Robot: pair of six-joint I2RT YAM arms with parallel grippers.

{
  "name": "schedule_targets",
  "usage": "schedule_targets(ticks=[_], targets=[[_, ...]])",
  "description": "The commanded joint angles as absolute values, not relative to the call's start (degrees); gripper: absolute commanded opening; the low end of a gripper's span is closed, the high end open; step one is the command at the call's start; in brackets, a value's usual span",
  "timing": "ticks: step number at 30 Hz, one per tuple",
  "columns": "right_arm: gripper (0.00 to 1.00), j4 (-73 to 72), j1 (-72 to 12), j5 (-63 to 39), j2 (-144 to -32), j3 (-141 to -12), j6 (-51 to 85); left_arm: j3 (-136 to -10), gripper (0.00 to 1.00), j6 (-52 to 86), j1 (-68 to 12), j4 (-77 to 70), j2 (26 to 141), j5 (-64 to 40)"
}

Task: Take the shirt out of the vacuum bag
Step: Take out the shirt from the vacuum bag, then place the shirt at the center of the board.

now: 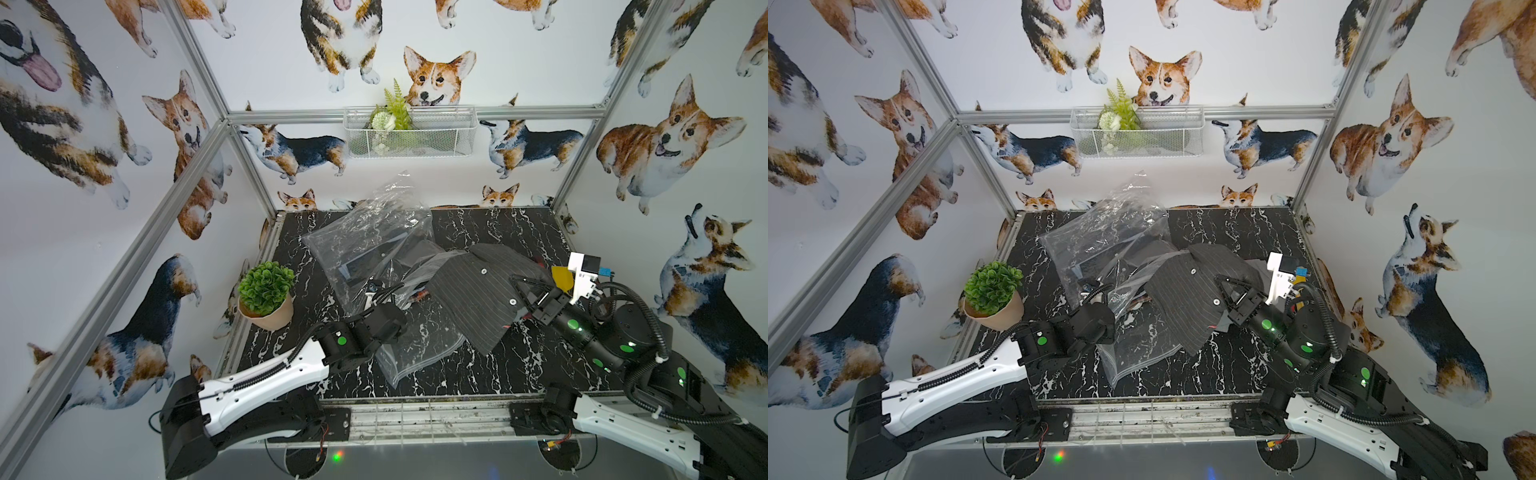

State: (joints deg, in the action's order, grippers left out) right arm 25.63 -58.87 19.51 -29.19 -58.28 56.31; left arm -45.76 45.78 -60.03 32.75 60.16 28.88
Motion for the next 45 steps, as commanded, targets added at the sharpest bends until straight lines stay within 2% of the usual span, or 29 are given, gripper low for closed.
schedule_targets(ticks=[1, 6, 16, 26, 29, 30, 33, 35, 37, 45], targets=[[0.00, 31.6, -59.0, 26.6, -26.4, -61.5, 51.8, -46.3, 0.00, 46.2, -60.1, 33.4, 59.9, 29.6], [0.00, 35.2, -59.0, 33.2, -23.8, -65.3, 46.9, -46.6, 0.00, 45.9, -60.1, 33.9, 59.6, 29.6], [0.00, 35.3, -59.0, 42.2, -30.2, -72.2, 35.0, -47.4, 0.00, 45.9, -60.1, 33.9, 60.3, 28.7], [0.00, 33.8, -57.9, 41.8, -37.5, -73.7, 35.7, -47.5, 0.00, 46.1, -60.4, 34.5, 59.7, 27.8], [0.00, 36.1, -49.8, 34.4, -41.0, -75.2, 38.0, -47.4, 0.00, 46.2, -60.5, 34.7, 59.5, 27.6], [0.00, 36.5, -45.1, 28.2, -41.9, -75.3, 39.6, -47.4, 0.00, 46.2, -60.6, 34.8, 59.4, 27.5], [0.00, 34.2, -22.0, 1.8, -44.7, -72.4, 48.9, -47.3, 0.00, 46.3, -60.7, 35.1, 59.0, 27.4], [0.00, 28.5, -11.7, -9.1, -45.2, -68.8, 53.2, -47.2, 0.00, 46.4, -60.7, 35.4, 58.6, 27.5], [0.00, 27.4, -7.8, -11.8, -47.5, -68.9, 53.5, -46.9, 0.00, 46.5, -60.7, 35.6, 58.1, 27.6], [0.00, 18.9, -4.5, -14.8, -57.5, -64.7, 52.9, -46.1, 0.00, 46.3, -60.7, 35.9, 58.4, 28.1]])
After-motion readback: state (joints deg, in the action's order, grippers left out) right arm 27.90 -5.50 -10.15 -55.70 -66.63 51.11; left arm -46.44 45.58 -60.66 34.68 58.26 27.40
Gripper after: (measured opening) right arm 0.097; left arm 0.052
